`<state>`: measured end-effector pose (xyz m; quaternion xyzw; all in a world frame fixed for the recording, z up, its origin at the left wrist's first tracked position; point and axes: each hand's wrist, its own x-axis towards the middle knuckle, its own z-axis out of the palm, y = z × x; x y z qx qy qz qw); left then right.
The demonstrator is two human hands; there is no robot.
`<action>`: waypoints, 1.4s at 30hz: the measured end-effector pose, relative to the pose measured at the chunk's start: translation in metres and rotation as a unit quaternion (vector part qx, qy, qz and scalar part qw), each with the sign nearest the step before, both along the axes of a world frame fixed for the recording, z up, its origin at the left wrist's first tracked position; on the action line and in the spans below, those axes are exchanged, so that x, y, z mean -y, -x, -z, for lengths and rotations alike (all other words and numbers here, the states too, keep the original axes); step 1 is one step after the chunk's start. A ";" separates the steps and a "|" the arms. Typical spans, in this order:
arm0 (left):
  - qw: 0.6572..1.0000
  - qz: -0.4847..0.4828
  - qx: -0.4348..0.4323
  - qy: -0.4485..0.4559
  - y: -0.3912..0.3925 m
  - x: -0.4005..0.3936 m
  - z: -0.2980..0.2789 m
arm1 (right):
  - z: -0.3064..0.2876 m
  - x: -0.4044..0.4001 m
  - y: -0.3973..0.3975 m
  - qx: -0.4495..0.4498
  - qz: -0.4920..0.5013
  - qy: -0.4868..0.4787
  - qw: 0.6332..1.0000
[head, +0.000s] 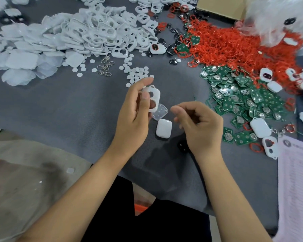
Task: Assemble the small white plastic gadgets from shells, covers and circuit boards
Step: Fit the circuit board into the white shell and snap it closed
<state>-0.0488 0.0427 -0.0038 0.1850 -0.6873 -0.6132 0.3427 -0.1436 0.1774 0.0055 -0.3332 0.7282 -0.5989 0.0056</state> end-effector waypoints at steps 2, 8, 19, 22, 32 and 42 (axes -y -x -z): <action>1.000 0.012 0.012 0.005 0.000 0.000 0.000 | 0.000 0.000 0.001 0.022 0.008 0.013 1.000; 0.994 0.031 0.081 0.062 -0.001 0.002 0.001 | 0.004 0.000 0.002 0.018 0.018 -0.005 1.000; 0.994 -0.009 -0.033 -0.105 0.001 -0.002 0.000 | 0.013 -0.005 0.012 -0.148 0.096 -0.215 0.961; 0.994 -0.060 -0.040 -0.084 0.001 0.003 0.002 | 0.016 -0.004 0.014 -0.177 0.099 -0.263 0.943; 0.967 -0.098 -0.077 -0.221 0.003 0.012 -0.001 | 0.009 0.026 -0.010 -0.311 -0.050 -0.191 0.930; 0.983 -0.092 -0.041 -0.153 0.001 0.010 -0.006 | 0.012 0.025 -0.006 -0.303 -0.047 -0.175 0.936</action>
